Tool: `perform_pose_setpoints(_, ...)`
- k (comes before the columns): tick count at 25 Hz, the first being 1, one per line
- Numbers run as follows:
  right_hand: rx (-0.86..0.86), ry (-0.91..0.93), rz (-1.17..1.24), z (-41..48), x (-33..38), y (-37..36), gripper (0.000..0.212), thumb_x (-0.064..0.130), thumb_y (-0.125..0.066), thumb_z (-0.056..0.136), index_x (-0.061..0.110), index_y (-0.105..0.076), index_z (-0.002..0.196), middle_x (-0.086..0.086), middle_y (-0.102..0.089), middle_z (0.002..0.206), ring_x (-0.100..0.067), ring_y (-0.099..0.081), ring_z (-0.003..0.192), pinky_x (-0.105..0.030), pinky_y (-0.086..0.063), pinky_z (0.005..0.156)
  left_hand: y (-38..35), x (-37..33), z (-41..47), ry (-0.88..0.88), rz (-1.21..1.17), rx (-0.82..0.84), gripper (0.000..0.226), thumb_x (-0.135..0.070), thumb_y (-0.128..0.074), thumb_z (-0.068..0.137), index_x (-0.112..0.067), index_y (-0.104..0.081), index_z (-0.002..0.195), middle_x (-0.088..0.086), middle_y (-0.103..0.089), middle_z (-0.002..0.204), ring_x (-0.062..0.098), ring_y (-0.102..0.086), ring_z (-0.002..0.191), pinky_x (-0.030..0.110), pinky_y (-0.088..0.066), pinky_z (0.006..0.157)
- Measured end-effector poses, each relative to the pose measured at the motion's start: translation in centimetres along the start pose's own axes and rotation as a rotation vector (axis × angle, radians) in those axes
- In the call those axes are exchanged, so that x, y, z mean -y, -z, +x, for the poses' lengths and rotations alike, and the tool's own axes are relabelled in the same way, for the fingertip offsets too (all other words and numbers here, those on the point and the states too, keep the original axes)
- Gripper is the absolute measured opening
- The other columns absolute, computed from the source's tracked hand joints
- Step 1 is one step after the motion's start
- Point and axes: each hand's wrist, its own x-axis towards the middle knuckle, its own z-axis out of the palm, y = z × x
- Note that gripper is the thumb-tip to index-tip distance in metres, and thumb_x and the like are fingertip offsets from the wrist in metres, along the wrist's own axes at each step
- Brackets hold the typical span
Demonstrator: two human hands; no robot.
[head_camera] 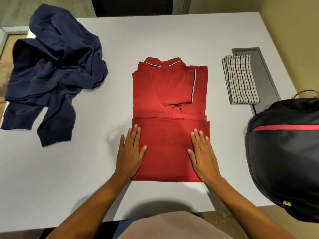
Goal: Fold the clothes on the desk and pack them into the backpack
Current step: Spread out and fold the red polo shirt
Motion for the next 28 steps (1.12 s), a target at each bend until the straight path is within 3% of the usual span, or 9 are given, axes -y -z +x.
perform_pose_setpoints(3,-0.051,0.07,0.049,-3.4,-1.8,1.2,0.045,0.023,-0.035,0.102,0.006,-0.047,0.141,-0.007,-0.04,0.151,-0.021,-0.03,0.144,-0.04,-0.021,0.12,0.6,1.8,-2.7,-0.119,-0.028,-0.013,0.052,-0.021,-0.036,0.101,-0.014,-0.028,0.151,-0.001,-0.024,0.158,0.02,-0.024,0.146,0.036,-0.012,0.12)
perform_pose_setpoints(6,-0.034,0.193,0.06,-6.4,-4.5,2.7,0.04,0.01,-0.057,0.089,0.009,-0.06,0.13,-0.005,-0.052,0.142,-0.019,-0.043,0.136,-0.038,-0.029,0.117,1.4,4.6,-5.1,-0.264,-0.074,0.043,0.067,-0.001,-0.058,0.089,-0.016,-0.033,0.15,-0.002,-0.027,0.158,0.019,-0.027,0.145,0.042,-0.025,0.117)
perform_pose_setpoints(10,0.07,0.299,0.031,-9.2,-5.9,3.3,0.042,0.035,-0.057,0.094,0.012,-0.062,0.129,-0.002,-0.052,0.142,-0.015,-0.042,0.138,-0.037,-0.03,0.117,2.5,5.4,-7.3,-0.386,-0.143,0.125,0.054,-0.024,-0.046,0.094,-0.016,-0.038,0.147,-0.004,-0.032,0.156,0.016,-0.027,0.145,0.04,-0.025,0.117)
perform_pose_setpoints(13,0.003,0.33,-0.012,-9.2,-5.6,2.9,0.037,0.026,-0.063,0.091,0.01,-0.066,0.124,-0.004,-0.055,0.139,-0.017,-0.046,0.134,-0.037,-0.032,0.116,3.0,5.1,-7.2,-0.447,-0.14,0.126,0.056,-0.02,-0.049,0.088,-0.018,-0.044,0.144,-0.003,-0.035,0.155,0.018,-0.029,0.144,0.038,-0.026,0.116)
perform_pose_setpoints(17,-0.075,0.295,0.018,-8.8,-4.7,2.6,0.028,0.013,-0.067,0.087,0.006,-0.07,0.114,-0.005,-0.061,0.13,-0.016,-0.053,0.126,-0.037,-0.034,0.114,2.9,5.3,-6.5,-0.523,-0.063,0.167,0.061,-0.024,-0.054,0.084,-0.023,-0.043,0.145,-0.007,-0.034,0.155,0.016,-0.026,0.145,0.038,-0.021,0.117)
perform_pose_setpoints(20,-0.089,0.263,0.059,-9.3,-4.6,2.8,0.026,0.018,-0.061,0.091,0.007,-0.071,0.113,-0.003,-0.064,0.127,-0.017,-0.056,0.123,-0.038,-0.036,0.113,2.5,5.7,-6.7,-0.54,0.011,0.159,0.059,-0.049,-0.051,0.093,-0.024,-0.041,0.146,-0.007,-0.032,0.156,0.018,-0.026,0.145,0.039,-0.022,0.117)
perform_pose_setpoints(23,-0.084,0.2,0.099,-9.7,-4.0,3.3,0.031,0.028,-0.052,0.096,0.009,-0.07,0.112,-0.002,-0.067,0.122,-0.017,-0.058,0.12,-0.034,-0.035,0.113,2.2,5.5,-6.3,-0.571,0.059,0.056,0.048,-0.047,-0.036,0.1,-0.022,-0.054,0.137,-0.005,-0.046,0.147,0.018,-0.04,0.136,0.035,-0.029,0.109)
perform_pose_setpoints(26,-0.116,-0.019,0.215,-10.0,-2.8,3.4,0.042,0.042,-0.041,0.099,0.012,-0.067,0.113,0.0,-0.068,0.116,-0.014,-0.053,0.118,-0.028,-0.034,0.112,2.5,4.7,-5.7,-0.451,-0.125,-0.003,0.048,-0.045,-0.029,0.103,-0.02,-0.067,0.121,-0.007,-0.062,0.129,0.013,-0.051,0.121,0.022,-0.024,0.108)
perform_pose_setpoints(28,-0.168,-0.156,0.305,-10.0,-1.5,3.6,0.045,0.048,-0.037,0.099,0.015,-0.065,0.114,0.006,-0.063,0.112,-0.013,-0.052,0.116,-0.035,-0.041,0.103,3.0,4.0,-5.8,-0.31,-0.281,-0.023,0.047,-0.049,-0.029,0.102,-0.024,-0.068,0.11,-0.007,-0.07,0.114,0.009,-0.056,0.11,0.019,-0.023,0.108)
